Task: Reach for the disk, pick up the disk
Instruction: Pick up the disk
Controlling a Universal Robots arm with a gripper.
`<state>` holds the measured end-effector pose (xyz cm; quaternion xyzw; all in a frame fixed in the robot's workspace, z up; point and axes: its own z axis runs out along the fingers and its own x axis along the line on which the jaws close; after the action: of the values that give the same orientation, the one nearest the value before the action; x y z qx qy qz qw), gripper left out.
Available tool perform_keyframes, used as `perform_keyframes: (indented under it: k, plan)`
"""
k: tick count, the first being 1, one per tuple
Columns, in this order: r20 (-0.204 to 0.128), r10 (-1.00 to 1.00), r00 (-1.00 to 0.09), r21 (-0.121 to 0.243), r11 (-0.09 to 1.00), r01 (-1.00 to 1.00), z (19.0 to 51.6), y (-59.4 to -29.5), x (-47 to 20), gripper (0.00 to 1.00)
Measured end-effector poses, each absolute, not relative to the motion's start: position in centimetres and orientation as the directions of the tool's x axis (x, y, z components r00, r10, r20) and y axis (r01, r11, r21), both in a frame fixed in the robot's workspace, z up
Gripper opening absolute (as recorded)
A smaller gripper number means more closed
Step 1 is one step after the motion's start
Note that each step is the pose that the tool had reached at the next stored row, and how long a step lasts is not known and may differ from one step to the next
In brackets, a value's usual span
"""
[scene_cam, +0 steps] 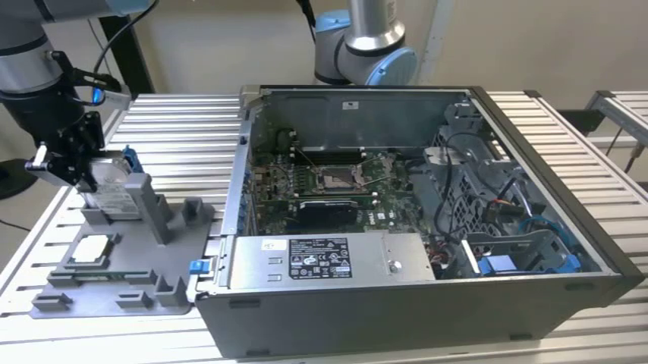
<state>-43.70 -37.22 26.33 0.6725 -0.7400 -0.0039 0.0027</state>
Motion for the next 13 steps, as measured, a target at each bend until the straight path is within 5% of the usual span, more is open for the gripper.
perform_keyframes:
  k: [13]
  plan:
    - [-0.001,-0.995,-0.095,0.009,0.095,-0.995,26.36,-37.22,-43.70,0.00]
